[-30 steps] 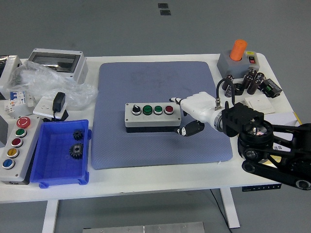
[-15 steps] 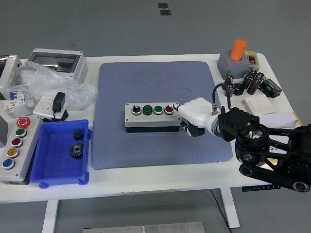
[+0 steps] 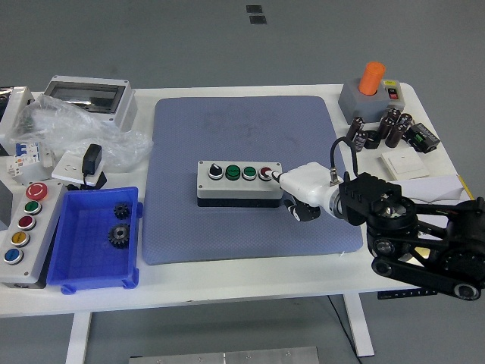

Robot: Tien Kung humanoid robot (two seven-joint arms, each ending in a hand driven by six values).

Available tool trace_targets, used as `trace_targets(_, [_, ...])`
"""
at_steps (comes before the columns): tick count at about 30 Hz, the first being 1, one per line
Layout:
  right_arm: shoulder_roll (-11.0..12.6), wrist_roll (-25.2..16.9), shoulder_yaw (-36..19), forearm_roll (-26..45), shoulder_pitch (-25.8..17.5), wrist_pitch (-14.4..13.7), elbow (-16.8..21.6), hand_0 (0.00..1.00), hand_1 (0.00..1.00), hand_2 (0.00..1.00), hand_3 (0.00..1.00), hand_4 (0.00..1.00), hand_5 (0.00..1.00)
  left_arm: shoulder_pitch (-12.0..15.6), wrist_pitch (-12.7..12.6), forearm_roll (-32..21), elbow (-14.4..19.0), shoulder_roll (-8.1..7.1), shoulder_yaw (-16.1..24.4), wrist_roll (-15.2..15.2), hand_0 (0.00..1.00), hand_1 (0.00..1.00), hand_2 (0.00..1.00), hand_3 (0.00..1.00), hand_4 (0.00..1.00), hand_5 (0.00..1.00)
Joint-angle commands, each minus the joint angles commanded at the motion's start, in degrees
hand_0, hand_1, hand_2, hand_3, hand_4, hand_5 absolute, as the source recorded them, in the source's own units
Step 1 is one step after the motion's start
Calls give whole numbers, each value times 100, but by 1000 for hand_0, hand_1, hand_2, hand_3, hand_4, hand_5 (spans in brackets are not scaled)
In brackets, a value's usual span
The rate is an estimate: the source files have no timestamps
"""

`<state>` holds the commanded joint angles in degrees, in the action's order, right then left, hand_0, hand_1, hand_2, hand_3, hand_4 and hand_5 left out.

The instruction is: Pick up the button,place it on the desk,press the button,press the button

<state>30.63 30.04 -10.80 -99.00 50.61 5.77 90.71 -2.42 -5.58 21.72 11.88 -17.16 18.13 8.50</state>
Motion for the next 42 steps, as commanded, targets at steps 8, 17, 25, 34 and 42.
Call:
trace_targets(8, [26, -127, -70, 138, -22, -108, 24, 334, 376, 260, 983, 370, 2, -12, -6, 61, 7, -2, 64, -7, 619, 631, 574, 602, 567, 307])
trace_targets(17, [515, -585, -1151, 60, -363, -972, 674, 324, 365, 254, 970, 386, 2, 17, 0, -4, 2, -9, 3, -8, 619, 631, 574, 602, 568, 308])
trace_targets(25, [716, -1418, -2346, 436, -987, -1934, 604, 235, 363, 318, 905, 607, 167, 29, 21, 2, 7, 24, -36, -6, 619, 632, 573, 601, 567, 309])
trace_targets(34, [386, -2877, -4108, 1571, -2123, -3122, 124, 537, 637, 693, 828, 926, 508, -53, 57, 57, 22, -38, -50, -16, 619, 632, 574, 603, 570, 306])
trace_targets(42, [107, -4084, -5474, 2559, -3185, -3289, -44, 644, 689, 756, 835, 995, 617, -91, 104, 135, 38, -73, -31, 0, 619, 633, 575, 604, 584, 312])
